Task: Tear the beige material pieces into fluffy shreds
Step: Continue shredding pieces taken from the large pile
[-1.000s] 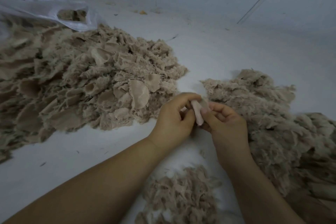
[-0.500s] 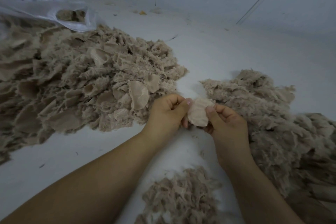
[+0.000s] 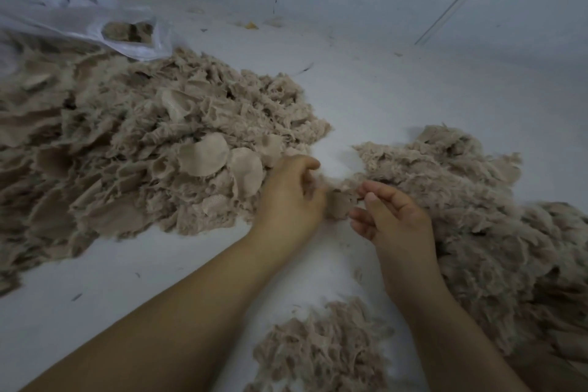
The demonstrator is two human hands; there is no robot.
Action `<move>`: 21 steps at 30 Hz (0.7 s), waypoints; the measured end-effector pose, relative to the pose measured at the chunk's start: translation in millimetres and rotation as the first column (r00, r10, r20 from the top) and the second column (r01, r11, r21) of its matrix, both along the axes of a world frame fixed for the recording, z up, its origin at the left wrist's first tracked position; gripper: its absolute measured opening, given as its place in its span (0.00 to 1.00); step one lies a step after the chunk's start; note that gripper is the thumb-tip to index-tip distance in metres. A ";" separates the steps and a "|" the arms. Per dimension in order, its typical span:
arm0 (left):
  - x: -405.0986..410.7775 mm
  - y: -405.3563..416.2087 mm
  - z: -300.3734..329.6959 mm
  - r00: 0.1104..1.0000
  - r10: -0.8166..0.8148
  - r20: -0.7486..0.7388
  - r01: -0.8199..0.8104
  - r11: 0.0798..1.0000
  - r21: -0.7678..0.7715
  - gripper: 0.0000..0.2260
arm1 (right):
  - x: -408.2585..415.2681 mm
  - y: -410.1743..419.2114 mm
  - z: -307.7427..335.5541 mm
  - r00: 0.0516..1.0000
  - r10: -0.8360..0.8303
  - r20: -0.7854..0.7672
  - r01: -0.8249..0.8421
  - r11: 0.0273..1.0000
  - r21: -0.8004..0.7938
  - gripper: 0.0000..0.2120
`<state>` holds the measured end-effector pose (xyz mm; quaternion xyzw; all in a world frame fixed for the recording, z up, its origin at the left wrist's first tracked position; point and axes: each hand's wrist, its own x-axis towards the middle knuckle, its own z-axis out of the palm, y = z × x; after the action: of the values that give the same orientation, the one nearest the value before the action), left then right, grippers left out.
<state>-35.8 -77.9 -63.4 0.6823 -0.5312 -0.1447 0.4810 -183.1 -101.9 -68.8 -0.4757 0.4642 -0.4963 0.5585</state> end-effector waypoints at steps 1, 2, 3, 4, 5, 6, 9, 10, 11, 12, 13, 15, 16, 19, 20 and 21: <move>-1.1 -1.6 -2.6 0.979 -0.042 0.199 0.038 0.999 0.022 0.15 | -0.2 0.3 0.2 1.000 0.009 -0.016 -0.009 1.000 -0.010 0.08; -2.4 -3.3 -1.5 0.945 -0.088 0.315 0.075 0.996 0.054 0.18 | -0.5 0.6 0.1 0.999 0.017 -0.033 -0.018 1.000 -0.025 0.08; -4.9 -4.7 1.1 0.916 -0.131 0.380 0.099 0.990 0.103 0.19 | -0.7 0.8 0.0 0.999 0.022 -0.046 -0.024 0.999 -0.037 0.08; -7.7 -5.5 3.5 0.889 -0.171 0.426 0.108 0.980 0.167 0.18 | -0.7 1.2 -0.2 0.998 0.024 -0.053 -0.027 0.999 -0.046 0.09; -10.0 -6.1 4.2 0.865 -0.196 0.461 0.099 0.969 0.227 0.17 | -0.6 1.5 -0.3 0.998 0.024 -0.057 -0.027 0.998 -0.051 0.09; -12.1 -5.5 5.1 0.850 -0.207 0.485 0.086 0.962 0.260 0.15 | -0.6 1.6 -0.4 0.998 0.024 -0.062 -0.028 0.998 -0.057 0.10; -11.9 -3.9 6.2 0.910 -0.183 0.373 0.135 0.979 0.149 0.08 | 0.0 1.1 -1.6 0.995 0.039 -0.093 -0.046 0.996 -0.072 0.13; -12.5 -2.7 6.9 0.943 -0.181 0.279 0.165 0.983 0.081 0.06 | -0.1 0.7 -2.3 0.992 0.057 -0.111 -0.067 0.994 -0.081 0.14; -14.0 -1.2 8.1 0.971 -0.187 0.152 0.185 0.982 0.029 0.04 | 0.0 0.4 -2.4 0.988 0.082 -0.134 -0.095 0.991 -0.092 0.16; -15.9 -0.1 9.1 0.979 -0.204 -0.003 0.204 0.979 -0.004 0.03 | 0.1 0.4 -2.0 0.981 0.108 -0.162 -0.125 0.987 -0.103 0.16; -17.3 0.3 9.2 0.961 -0.224 -0.160 0.223 0.974 -0.023 0.04 | 0.5 0.7 -1.8 0.973 0.126 -0.191 -0.150 0.982 -0.114 0.16; -18.3 0.4 7.4 0.906 -0.236 -0.351 0.236 0.971 -0.045 0.05 | 0.7 2.3 -1.0 0.962 0.130 -0.239 -0.164 0.978 -0.129 0.14; -17.7 0.3 7.0 0.895 -0.234 -0.379 0.232 0.971 -0.053 0.04 | 0.6 2.8 -0.9 0.961 0.109 -0.252 -0.147 0.980 -0.136 0.13; -14.2 -1.7 6.0 0.901 -0.217 -0.376 0.195 0.976 -0.096 0.04 | -0.7 2.7 -1.8 0.956 0.043 -0.291 -0.092 0.983 -0.158 0.09; -13.6 -1.6 5.1 0.904 -0.209 -0.373 0.181 0.978 -0.108 0.04 | -0.9 2.2 -1.6 0.956 0.032 -0.291 -0.081 0.984 -0.158 0.08; -13.4 -1.5 4.5 0.902 -0.199 -0.383 0.168 0.979 -0.113 0.05 | -1.2 1.4 -1.6 0.957 0.024 -0.291 -0.073 0.985 -0.157 0.08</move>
<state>-49.2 -79.4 -58.9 0.5673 -0.4911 -0.3027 0.5877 -184.4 -100.5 -70.4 -0.5989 0.4857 -0.4448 0.4557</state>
